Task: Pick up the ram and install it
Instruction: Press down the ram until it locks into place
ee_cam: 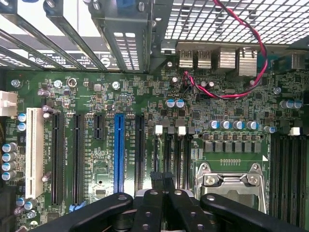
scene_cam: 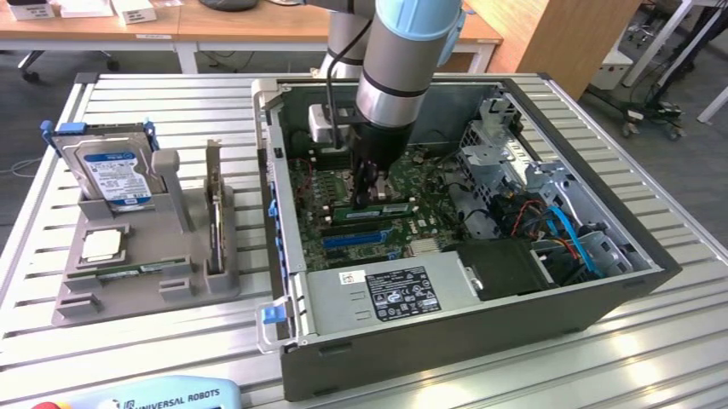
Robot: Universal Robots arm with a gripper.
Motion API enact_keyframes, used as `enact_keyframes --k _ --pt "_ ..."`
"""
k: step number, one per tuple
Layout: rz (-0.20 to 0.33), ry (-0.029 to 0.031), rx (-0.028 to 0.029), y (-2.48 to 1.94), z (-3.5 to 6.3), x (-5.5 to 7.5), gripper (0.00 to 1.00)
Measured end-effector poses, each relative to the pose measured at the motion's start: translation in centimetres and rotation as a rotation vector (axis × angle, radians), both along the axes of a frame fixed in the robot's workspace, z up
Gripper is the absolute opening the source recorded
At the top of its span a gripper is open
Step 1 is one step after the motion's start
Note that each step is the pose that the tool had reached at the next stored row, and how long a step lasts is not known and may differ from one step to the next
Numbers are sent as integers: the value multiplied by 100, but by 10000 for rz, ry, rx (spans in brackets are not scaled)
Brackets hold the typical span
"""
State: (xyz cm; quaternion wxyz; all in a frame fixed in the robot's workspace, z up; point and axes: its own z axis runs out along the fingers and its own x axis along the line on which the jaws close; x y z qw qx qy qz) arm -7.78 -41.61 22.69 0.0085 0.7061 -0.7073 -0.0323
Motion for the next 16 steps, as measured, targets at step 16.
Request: enact_keyframes --k 16 --pt "0 3 -4 -1 -31 -1 10"
